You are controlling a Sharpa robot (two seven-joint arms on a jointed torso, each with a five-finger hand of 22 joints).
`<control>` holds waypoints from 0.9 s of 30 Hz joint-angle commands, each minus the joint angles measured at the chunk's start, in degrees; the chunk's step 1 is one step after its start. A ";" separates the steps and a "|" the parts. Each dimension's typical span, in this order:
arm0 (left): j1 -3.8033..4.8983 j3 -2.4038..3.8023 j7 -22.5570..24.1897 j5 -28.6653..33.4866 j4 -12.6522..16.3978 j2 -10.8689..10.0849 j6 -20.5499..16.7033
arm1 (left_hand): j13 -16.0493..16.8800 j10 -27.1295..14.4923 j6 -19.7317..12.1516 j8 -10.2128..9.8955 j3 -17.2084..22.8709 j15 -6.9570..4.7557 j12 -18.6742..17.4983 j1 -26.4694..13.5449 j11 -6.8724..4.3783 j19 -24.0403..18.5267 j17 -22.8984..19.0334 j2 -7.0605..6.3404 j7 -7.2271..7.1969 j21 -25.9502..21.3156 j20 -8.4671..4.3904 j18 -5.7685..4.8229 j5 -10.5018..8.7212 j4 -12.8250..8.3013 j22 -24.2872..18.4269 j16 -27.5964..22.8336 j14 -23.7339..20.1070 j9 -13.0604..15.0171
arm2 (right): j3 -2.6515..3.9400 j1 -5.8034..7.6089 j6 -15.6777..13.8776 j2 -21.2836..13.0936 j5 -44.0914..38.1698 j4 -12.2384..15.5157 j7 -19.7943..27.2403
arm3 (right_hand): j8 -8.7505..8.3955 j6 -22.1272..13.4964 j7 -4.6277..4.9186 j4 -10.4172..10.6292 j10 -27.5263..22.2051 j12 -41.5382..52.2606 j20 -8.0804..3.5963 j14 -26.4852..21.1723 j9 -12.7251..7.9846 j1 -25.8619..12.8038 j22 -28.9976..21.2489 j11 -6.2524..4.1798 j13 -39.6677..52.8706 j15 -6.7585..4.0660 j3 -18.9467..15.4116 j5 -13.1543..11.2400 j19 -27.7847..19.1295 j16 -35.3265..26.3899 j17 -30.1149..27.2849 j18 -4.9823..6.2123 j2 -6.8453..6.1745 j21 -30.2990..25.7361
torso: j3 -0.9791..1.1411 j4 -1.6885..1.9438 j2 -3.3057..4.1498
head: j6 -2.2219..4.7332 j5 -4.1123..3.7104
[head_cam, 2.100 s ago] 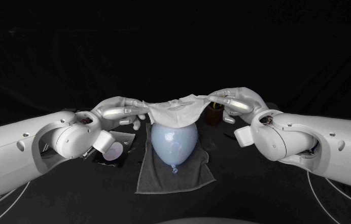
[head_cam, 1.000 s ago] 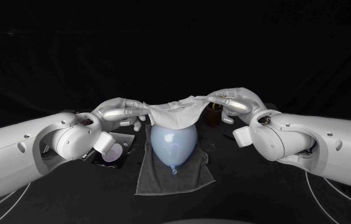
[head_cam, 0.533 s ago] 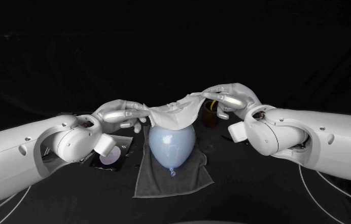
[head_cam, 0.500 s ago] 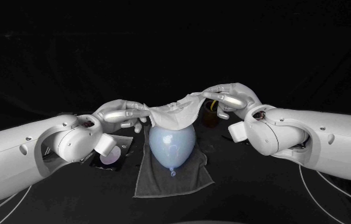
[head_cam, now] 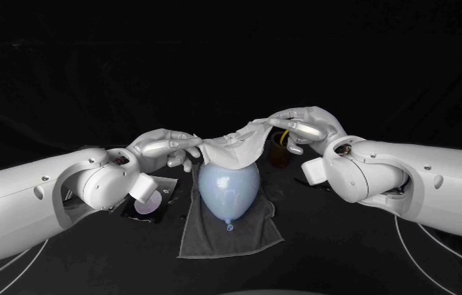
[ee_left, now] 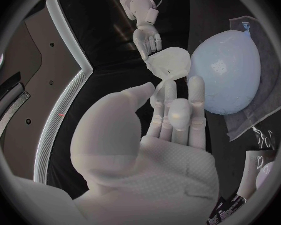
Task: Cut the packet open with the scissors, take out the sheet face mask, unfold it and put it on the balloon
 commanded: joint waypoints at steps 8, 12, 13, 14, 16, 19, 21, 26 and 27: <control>0.01 0.04 1.02 0.01 -0.44 0.65 -4.37 | -0.27 -2.66 -0.14 0.41 -6.20 0.69 0.09 0.36 0.58 -1.14 -5.01 -2.17 0.02 -2.39 1.07 0.69 0.12 1.81 -1.50 -1.37 -4.91 -0.22 | 0.08 0.99 0.31 0.15 -0.27 0.27 0.91 | 0.14 0.49 0.01 -0.26 5.52 0.29 -0.03 5.85 2.34 -0.03 5.18 -0.48 14.19 -0.43 0.08 0.14 0.28 0.20 15.06 0.53 0.53 0.04 | 0.01 0.02 -0.01 | 0.25 0.26; 0.01 0.03 1.04 0.00 -0.90 1.19 -6.08 | -0.21 -2.70 0.33 1.22 -8.10 0.59 0.57 0.86 0.42 -0.95 -5.11 -2.45 -0.20 -2.68 1.08 0.73 0.12 2.46 -1.76 -1.00 -5.06 -0.04 | 0.09 1.75 0.25 0.49 -0.27 -0.01 0.95 | 0.14 0.49 0.01 -0.26 5.52 0.29 -0.03 5.85 2.34 -0.03 5.18 -0.48 14.19 -0.43 0.08 0.14 0.28 0.20 15.06 0.53 0.53 0.04 | -0.01 -0.01 -0.03 | 0.34 0.33; 0.01 0.03 1.02 0.00 -1.12 1.45 -6.61 | -0.20 -2.67 0.40 1.34 -8.33 0.57 0.66 1.00 0.39 -0.91 -5.09 -2.42 -0.23 -2.72 1.07 0.74 0.12 2.54 -1.80 -0.93 -5.03 -0.02 | 0.10 2.14 0.21 0.77 -0.26 -0.34 0.96 | 0.19 0.45 0.02 -0.36 5.56 0.37 -0.03 5.85 2.36 -0.13 5.28 -0.48 14.25 -0.43 0.12 0.14 0.39 0.20 15.06 0.47 0.57 0.29 | -0.02 -0.02 -0.05 | 0.48 0.36; 0.00 0.02 1.00 0.00 -1.31 1.67 -7.00 | -0.17 -2.59 0.52 1.54 -8.65 0.53 0.81 1.21 0.34 -0.85 -5.08 -2.34 -0.30 -2.77 1.05 0.74 0.13 2.68 -1.85 -0.83 -5.00 0.02 | 0.10 2.48 0.18 1.04 -0.21 -0.67 0.97 | 0.19 0.45 0.02 -0.36 5.56 0.37 -0.03 5.85 2.36 -0.13 5.28 -0.48 14.25 -0.43 0.12 0.14 0.39 0.20 15.06 0.47 0.57 0.29 | -0.02 -0.04 -0.07 | 0.60 0.31; -0.01 0.01 0.93 0.02 -1.86 2.32 -7.90 | -0.16 -2.52 0.59 1.66 -8.88 0.50 0.91 1.32 0.30 -0.80 -5.03 -2.29 -0.34 -2.79 1.03 0.75 0.12 2.79 -1.88 -0.75 -4.96 0.05 | 0.11 3.30 0.08 1.76 -0.08 -1.55 0.99 | 0.19 0.45 0.02 -0.36 5.56 0.37 -0.03 5.85 2.36 -0.13 5.28 -0.48 14.25 -0.43 0.12 0.14 0.39 0.20 15.06 0.47 0.57 0.29 | -0.08 -0.07 -0.11 | 0.77 0.27; -0.02 -0.01 0.88 0.18 -2.79 3.39 -8.89 | -0.11 -2.29 0.76 2.03 -9.46 0.37 1.24 1.81 0.16 -0.58 -4.89 -1.98 -0.48 -2.84 0.95 0.77 0.13 3.13 -1.97 -0.50 -4.75 0.10 | 0.12 4.67 -0.04 3.15 0.29 -3.14 1.03 | 0.20 0.44 0.02 -0.37 5.54 0.33 -0.03 5.85 2.36 -0.14 5.31 -0.48 14.22 -0.43 0.12 0.14 0.42 0.20 15.06 0.46 0.58 0.36 | -0.14 0.00 -0.17 | 1.40 0.20; -0.04 -0.01 0.93 0.65 -3.83 4.55 -9.60 | -0.10 -2.13 0.89 2.24 -9.78 0.29 1.42 2.07 0.07 -0.43 -4.71 -1.75 -0.57 -2.84 0.89 0.78 0.13 3.39 -2.01 -0.31 -4.52 0.13 | 0.16 5.87 -0.08 4.51 0.63 -4.56 1.05 | 0.20 0.44 0.02 -0.37 5.54 0.33 -0.03 5.85 2.36 -0.14 5.31 -0.48 14.22 -0.43 0.12 0.14 0.42 0.20 15.06 0.46 0.58 0.36 | -0.13 0.05 -0.18 | 1.92 0.24; -0.04 0.00 0.91 1.68 -6.13 6.80 -10.86 | -0.08 -1.72 1.16 2.62 -10.26 0.11 1.78 2.57 -0.13 -0.11 -4.31 -1.25 -0.78 -2.82 0.75 0.79 0.13 3.89 -2.08 0.06 -4.00 0.16 | 0.29 7.90 0.04 7.10 1.15 -6.98 1.04 | 0.21 0.44 0.02 -0.39 5.57 0.39 -0.03 5.85 2.37 -0.16 5.35 -0.48 14.26 -0.43 0.12 0.14 0.46 0.20 15.06 0.44 0.57 0.44 | -0.17 -0.05 -0.11 | 3.09 0.38; -0.04 0.00 0.89 1.96 -6.63 7.23 -11.03 | -0.08 -1.65 1.21 2.68 -10.33 0.09 1.83 2.63 -0.16 -0.06 -4.36 -1.14 -0.80 -2.82 0.73 0.79 0.13 4.00 -2.09 0.08 -3.99 0.16 | 0.31 8.25 0.06 7.55 1.22 -7.43 1.03 | 0.21 0.44 0.02 -0.39 5.57 0.39 -0.03 5.85 2.37 -0.16 5.35 -0.48 14.26 -0.43 0.12 0.14 0.46 0.20 15.06 0.44 0.57 0.44 | -0.17 -0.05 -0.12 | 3.30 0.41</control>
